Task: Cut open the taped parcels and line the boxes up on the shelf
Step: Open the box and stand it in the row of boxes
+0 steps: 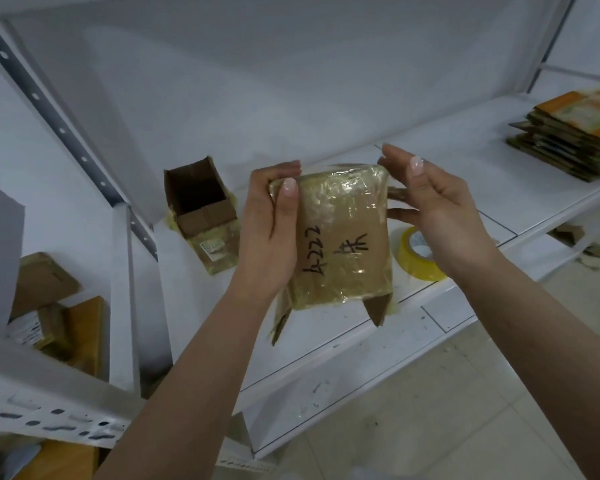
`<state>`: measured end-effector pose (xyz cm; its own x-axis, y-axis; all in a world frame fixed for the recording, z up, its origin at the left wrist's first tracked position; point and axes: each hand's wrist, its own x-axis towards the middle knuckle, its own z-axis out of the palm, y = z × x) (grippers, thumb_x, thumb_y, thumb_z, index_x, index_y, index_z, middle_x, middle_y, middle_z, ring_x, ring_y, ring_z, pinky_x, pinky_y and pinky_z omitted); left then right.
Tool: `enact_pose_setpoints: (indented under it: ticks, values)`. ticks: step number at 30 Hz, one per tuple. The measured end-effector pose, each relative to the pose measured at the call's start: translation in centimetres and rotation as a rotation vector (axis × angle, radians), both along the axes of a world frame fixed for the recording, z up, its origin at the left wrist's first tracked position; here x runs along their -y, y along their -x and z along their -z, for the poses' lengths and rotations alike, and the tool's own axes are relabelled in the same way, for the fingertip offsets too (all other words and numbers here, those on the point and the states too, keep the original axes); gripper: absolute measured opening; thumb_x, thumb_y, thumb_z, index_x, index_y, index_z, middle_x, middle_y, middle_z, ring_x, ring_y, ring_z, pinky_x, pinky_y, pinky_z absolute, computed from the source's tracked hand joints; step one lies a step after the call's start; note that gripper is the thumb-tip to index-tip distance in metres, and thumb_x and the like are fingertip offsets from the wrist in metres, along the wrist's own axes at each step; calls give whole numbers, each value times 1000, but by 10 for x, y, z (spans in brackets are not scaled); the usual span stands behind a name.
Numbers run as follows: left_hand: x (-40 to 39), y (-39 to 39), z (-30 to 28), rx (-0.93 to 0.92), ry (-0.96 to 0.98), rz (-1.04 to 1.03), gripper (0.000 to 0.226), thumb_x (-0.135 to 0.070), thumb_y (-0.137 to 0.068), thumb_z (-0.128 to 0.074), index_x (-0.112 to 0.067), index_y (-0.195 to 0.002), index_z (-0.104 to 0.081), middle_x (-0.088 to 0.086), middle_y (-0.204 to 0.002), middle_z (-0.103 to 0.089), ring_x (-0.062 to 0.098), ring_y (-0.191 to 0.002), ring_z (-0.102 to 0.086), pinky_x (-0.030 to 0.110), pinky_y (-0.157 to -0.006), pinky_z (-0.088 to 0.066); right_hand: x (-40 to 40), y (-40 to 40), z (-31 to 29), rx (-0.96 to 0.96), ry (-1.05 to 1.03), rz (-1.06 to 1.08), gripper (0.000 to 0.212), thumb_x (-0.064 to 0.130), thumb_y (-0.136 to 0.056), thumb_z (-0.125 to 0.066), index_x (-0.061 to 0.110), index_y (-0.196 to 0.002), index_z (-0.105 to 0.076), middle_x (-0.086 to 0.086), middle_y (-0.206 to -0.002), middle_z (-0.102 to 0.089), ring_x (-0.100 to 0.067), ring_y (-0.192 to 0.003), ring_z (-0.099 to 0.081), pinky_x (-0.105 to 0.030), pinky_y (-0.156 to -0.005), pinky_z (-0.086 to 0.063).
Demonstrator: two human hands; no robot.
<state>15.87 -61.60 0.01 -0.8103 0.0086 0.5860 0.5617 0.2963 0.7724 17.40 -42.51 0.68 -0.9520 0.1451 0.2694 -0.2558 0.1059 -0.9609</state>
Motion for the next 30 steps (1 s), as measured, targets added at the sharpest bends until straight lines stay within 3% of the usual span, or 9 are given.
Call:
enact_pose_setpoints:
  ticks: [3, 6, 10, 13, 18, 22, 25, 30]
  values:
    - [-5, -5, 1, 16, -43, 38, 33, -21, -104, -34, -2, -121, -55, -15, -110, -58, -12, -102, -54, 5, -87, -37, 11, 4, 1, -65, -96, 21, 44, 35, -107, -25, 23, -142, -49, 6, -138, -57, -4, -130, -50, -29, -110, -41]
    - [-7, -9, 2, 48, -96, 49, 34, -27, -104, -33, -8, -122, -55, -12, -105, -59, -7, -99, -57, 9, -86, -41, 18, 3, 2, -121, -105, 1, 48, 38, -106, -20, 24, -136, -55, 22, -109, -69, 7, -116, -57, -16, -105, -40]
    - [-7, -11, -1, 72, -117, 46, 30, -29, -103, -33, -14, -120, -54, -10, -104, -60, -1, -99, -59, 14, -87, -44, 17, -1, 1, -113, -155, -50, 64, 58, -94, -14, 28, -133, -55, 1, -111, -66, -18, -114, -61, -43, -106, -44]
    - [-7, -11, -2, 30, -87, 39, 32, -25, -103, -35, -5, -120, -54, -14, -106, -58, -9, -99, -56, 7, -85, -40, 19, -2, 4, -174, -213, -24, 50, 47, -102, -21, 18, -124, -55, -19, -99, -64, -31, -94, -63, -50, -89, -51]
    - [-11, -11, 1, -5, -33, 43, 30, -22, -103, -36, -3, -119, -53, -13, -111, -57, -12, -103, -54, 5, -87, -38, 19, 2, 9, -317, -389, 161, 37, 28, -102, -34, 7, -115, -61, -11, -92, -68, -16, -82, -62, -28, -74, -50]
    - [-8, -8, 5, 0, 10, 48, 29, -21, -102, -36, -5, -119, -53, -12, -115, -58, -13, -106, -53, 5, -88, -37, 7, -1, 7, -247, -307, 14, 35, 30, -101, -39, 12, -121, -61, -3, -109, -68, -15, -99, -64, -29, -86, -51]
    - [-6, -7, 3, 7, 43, 76, 28, -22, -102, -37, -5, -119, -52, -11, -114, -58, -10, -105, -55, 7, -88, -40, -1, -1, 3, -315, -319, -83, 32, 27, -97, -52, 14, -125, -62, -5, -123, -65, -19, -120, -58, -30, -100, -46]
    - [-7, -8, 5, -11, 91, 124, 24, -24, -102, -37, -10, -117, -50, 3, -123, -59, 7, -115, -57, 20, -96, -44, 6, -5, 8, -429, -263, -43, 24, 6, -89, -63, 7, -113, -66, -7, -109, -70, -16, -105, -67, -21, -97, -46]
